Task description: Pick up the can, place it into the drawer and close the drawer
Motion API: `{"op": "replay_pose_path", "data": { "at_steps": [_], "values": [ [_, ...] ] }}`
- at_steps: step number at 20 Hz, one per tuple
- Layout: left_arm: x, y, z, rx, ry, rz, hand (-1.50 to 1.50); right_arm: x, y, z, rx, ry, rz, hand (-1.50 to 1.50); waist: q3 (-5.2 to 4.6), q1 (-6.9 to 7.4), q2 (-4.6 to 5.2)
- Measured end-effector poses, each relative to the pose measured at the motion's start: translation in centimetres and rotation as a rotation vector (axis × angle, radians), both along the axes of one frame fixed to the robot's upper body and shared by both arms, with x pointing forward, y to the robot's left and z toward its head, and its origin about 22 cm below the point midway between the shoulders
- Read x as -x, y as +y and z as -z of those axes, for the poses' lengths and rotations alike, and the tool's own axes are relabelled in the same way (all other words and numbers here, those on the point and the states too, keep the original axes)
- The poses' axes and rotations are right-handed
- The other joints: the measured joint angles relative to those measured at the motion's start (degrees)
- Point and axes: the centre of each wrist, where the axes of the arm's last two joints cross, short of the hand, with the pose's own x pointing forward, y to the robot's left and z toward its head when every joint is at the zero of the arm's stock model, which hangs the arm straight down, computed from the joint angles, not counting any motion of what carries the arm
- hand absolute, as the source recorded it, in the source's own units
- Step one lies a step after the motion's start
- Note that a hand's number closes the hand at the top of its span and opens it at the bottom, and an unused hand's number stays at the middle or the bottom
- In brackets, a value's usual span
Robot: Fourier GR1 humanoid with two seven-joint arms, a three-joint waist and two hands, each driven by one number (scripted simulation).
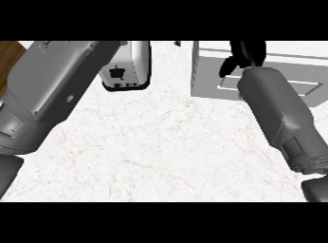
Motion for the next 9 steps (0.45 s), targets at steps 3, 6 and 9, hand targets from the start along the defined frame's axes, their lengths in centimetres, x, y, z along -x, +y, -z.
{"op": "replay_pose_path", "data": {
  "at_steps": [3,6,9],
  "values": [
    [0.5,0.0,0.5,0.0,0.001,0.014,-1.5,-0.2,0.2,-0.3,-0.007,0.01,-0.008,-1.5,0.08,0.06,0.17],
    [0.7,0.5,0.7,0.003,-0.003,0.013,-1.5,-0.4,0.0,-0.6,-0.042,0.014,-0.041,-1.5,0.22,0.06,0.47],
    [0.9,1.8,1.2,0.007,0.001,0.013,-1.5,-0.4,-0.1,-0.5,-0.062,0.011,-0.072,-1.5,0.28,0.03,0.48]
  ]
}}
